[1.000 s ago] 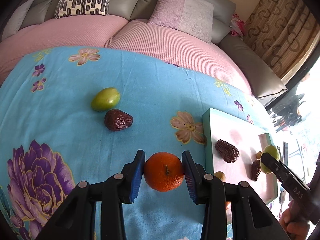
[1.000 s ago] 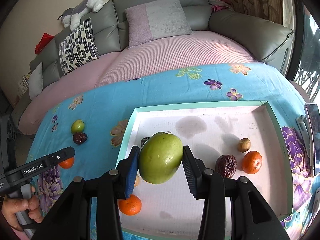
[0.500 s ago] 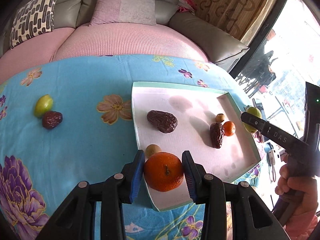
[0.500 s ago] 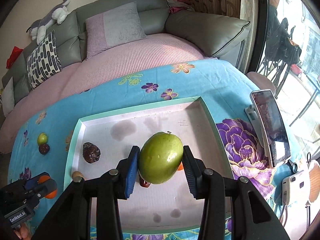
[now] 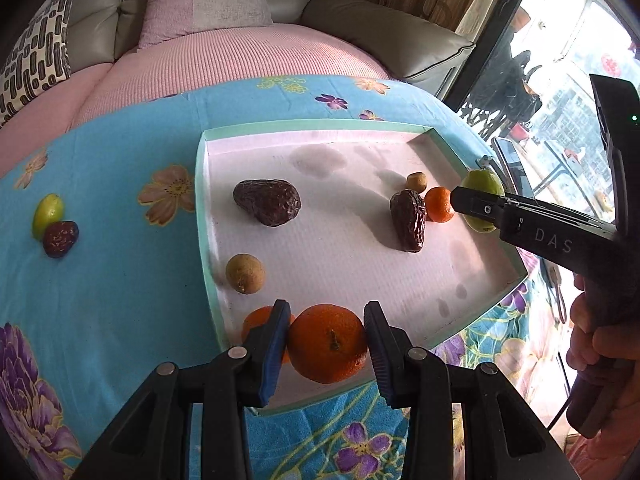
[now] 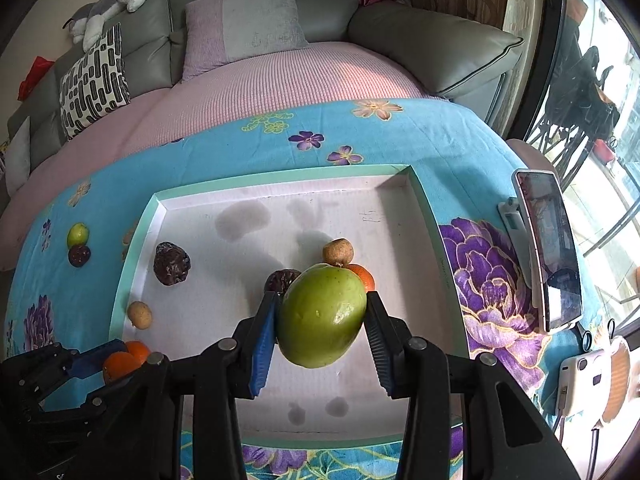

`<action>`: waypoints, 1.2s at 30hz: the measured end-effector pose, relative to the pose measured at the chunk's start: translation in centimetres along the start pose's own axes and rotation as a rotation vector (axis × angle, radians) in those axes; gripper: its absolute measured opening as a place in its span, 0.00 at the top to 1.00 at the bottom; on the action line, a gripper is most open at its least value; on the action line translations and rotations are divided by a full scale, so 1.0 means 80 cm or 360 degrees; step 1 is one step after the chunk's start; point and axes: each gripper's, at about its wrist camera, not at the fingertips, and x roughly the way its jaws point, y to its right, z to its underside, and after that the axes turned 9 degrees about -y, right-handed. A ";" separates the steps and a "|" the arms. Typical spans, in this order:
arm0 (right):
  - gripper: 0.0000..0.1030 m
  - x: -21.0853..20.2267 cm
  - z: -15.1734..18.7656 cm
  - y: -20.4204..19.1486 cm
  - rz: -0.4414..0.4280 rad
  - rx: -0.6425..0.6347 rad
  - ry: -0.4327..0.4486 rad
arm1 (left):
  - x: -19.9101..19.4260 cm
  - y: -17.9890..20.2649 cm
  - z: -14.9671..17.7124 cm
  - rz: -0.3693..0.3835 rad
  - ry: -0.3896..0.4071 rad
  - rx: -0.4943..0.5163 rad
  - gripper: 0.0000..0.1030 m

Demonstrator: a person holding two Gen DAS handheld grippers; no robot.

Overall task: Organize fruits
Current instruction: 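Carry the pear and orange into the tray with both grippers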

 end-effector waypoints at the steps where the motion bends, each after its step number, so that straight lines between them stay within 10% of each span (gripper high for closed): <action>1: 0.57 0.002 0.000 0.000 -0.0001 -0.0004 -0.0012 | 0.003 0.002 0.001 -0.0007 -0.0008 0.0006 0.61; 36: 0.57 0.049 0.003 -0.002 0.0036 -0.0052 -0.0219 | 0.031 0.021 0.006 -0.0079 -0.0101 0.0088 0.60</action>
